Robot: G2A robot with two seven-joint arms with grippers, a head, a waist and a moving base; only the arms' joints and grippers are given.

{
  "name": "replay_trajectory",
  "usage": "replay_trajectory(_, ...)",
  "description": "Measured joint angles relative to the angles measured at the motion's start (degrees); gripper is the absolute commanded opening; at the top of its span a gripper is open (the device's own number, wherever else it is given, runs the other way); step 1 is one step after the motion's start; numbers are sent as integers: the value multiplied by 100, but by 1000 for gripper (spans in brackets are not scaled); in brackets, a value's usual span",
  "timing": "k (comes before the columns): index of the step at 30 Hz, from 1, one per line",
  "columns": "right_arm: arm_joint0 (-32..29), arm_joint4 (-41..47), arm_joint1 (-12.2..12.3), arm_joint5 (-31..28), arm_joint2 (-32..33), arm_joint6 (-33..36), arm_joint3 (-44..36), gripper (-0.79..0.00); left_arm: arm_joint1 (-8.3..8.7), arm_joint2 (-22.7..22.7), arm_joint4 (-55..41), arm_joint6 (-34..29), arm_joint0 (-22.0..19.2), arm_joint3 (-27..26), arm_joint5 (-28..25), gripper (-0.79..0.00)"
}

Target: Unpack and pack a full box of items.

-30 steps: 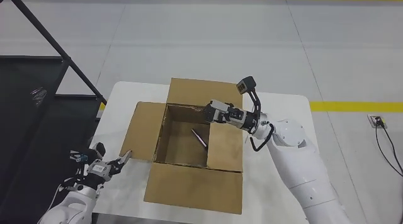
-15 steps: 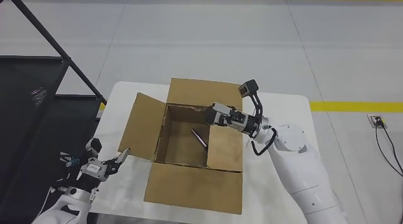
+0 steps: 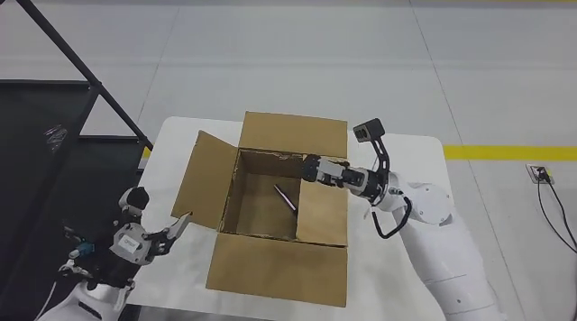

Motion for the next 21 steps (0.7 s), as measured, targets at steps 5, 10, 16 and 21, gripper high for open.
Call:
replay_trajectory(5,-436,-129,148,-177,486,-60,-400,0,17,442,-453,-648,-426,-55,-389,0)
replay_trajectory(10,-913,-236,283,-247,964,-138,-769,0,-3,1154,-583,-1295,-1020,161,-335,0)
replay_trajectory(16,-1118,-335,337,-181,1201,-289,-878,0,-52,2009,-1429,-2386,-1953,816,-274,0)
replay_trajectory(21,-1116,-333,337,-183,1198,-285,-876,0,-52,2005,-1409,-2329,-1925,814,-270,0)
